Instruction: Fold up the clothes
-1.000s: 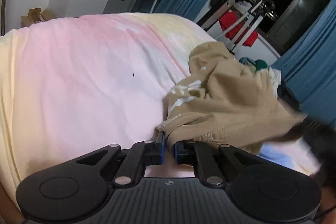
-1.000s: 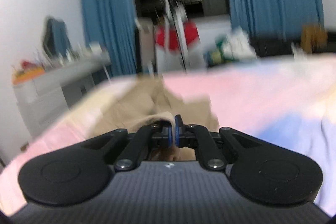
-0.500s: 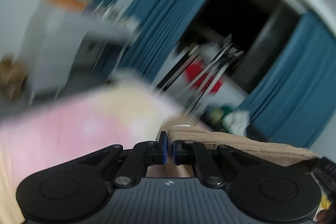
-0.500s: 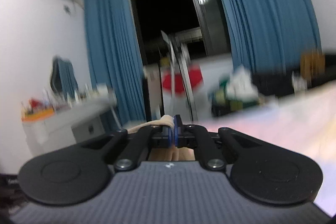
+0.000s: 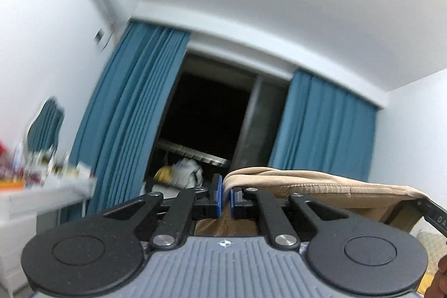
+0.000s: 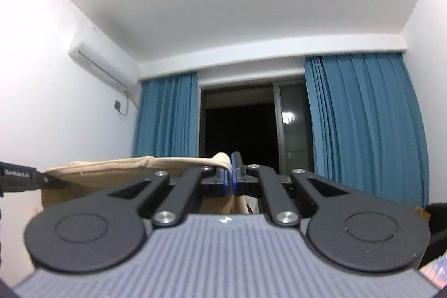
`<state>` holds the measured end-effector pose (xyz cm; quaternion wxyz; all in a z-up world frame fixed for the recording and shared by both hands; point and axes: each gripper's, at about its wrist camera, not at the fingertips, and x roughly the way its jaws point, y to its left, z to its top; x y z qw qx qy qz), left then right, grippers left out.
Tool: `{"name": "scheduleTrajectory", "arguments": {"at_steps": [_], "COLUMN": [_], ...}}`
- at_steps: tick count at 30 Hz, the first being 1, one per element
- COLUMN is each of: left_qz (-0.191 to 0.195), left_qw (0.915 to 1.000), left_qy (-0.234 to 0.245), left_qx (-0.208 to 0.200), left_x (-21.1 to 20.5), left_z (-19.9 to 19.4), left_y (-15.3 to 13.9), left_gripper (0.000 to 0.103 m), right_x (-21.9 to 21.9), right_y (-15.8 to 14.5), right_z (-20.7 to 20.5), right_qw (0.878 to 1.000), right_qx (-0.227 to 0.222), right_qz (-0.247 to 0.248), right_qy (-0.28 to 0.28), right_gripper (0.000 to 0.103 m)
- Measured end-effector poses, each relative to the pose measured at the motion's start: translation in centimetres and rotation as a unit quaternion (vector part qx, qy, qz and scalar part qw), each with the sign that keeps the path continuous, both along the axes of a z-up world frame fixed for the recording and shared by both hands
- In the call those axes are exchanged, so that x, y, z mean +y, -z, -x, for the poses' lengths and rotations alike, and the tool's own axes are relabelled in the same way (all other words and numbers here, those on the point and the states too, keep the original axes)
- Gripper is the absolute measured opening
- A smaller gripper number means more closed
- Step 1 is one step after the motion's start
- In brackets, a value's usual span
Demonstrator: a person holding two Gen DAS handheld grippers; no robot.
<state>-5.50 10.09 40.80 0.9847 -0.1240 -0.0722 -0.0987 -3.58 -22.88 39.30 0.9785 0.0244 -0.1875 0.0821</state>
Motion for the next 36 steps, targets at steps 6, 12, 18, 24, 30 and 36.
{"name": "scheduleTrajectory", "arguments": {"at_steps": [6,12,18,24,30,36], "left_qz": [-0.055,-0.076,-0.056,-0.034,-0.046,-0.063], "left_qw": [0.9974,0.9961,0.9952,0.9896,0.9768,0.9553], "left_qy": [0.031,0.043,0.045,0.043,0.014,0.008], "left_qx": [-0.035,0.002,0.067,0.133,0.209,0.289], "left_x": [-1.3,-2.9,-4.4,-6.0,-8.6,-10.5], "left_z": [6.0,1.8,-7.6,-17.9,-35.4,-50.7], "left_y": [-5.1,-2.0,4.9,12.3,26.1,42.2], "left_gripper": [0.006,0.007,0.007,0.007,0.007,0.007], "right_x": [-1.6,-3.5,-3.6,-4.6,-6.6,-8.9], "right_y": [-5.7,-5.2,0.4,7.0,18.7,33.6], "right_z": [6.7,8.7,4.8,-8.4,-25.2,-39.9], "right_qw": [0.999,0.998,0.995,0.986,0.972,0.947], "right_qx": [-0.007,0.043,0.087,0.161,0.224,0.309], "right_qz": [0.034,0.047,0.047,0.010,-0.029,-0.051], "right_qy": [0.011,0.006,0.006,0.029,0.067,0.074], "right_gripper": [0.006,0.006,0.006,0.006,0.006,0.006]}}
